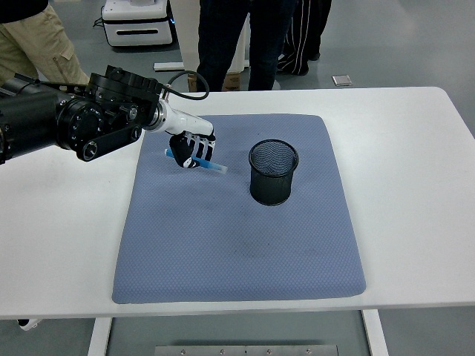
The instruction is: Left hand places marker in pen holder
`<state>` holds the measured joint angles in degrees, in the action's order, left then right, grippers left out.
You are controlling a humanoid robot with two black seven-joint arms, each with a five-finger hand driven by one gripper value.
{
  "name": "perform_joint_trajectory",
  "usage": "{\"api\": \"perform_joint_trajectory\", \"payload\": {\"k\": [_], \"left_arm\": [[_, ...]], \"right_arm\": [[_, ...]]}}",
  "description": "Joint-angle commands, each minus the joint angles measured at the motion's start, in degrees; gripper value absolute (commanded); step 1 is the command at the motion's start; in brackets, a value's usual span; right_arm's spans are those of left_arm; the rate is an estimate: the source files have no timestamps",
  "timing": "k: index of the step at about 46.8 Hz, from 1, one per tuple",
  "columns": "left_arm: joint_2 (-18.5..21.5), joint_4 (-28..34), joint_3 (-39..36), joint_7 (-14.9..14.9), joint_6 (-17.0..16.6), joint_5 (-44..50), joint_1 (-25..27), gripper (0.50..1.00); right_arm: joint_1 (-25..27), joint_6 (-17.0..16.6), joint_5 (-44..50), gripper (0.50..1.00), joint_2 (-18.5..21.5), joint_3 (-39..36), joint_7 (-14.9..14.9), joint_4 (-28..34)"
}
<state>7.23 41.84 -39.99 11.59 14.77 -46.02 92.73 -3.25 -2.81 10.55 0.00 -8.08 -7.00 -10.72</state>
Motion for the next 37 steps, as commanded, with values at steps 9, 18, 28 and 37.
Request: {"api": "perform_joint_trajectory", "payload": {"k": [9,18,28,37], "left_arm": [[0.2,0.0,0.1,0.1,0.0,2.2,1.5,0.500],[0.2,0.0,0.2,0.1,0.0,3.7,2.3,0.500],[0.6,0.0,0.3,0.1,0.0,5.1,3.5,0.500],[0.7,0.0,1.8,0.1,0.0,5.6,4.0,0.500]], "right_arm": [[0.0,0.0,0.0,1.000,0.0,0.0,0.1,0.0],[0.0,-0.1,0.0,1.000,0.0,0.0,0.0,0.0],[0.0,0.0,0.0,1.000,0.0,0.0,0.1,0.0],[0.0,0.0,0.0,1.000,0.0,0.0,0.0,0.0]]}}
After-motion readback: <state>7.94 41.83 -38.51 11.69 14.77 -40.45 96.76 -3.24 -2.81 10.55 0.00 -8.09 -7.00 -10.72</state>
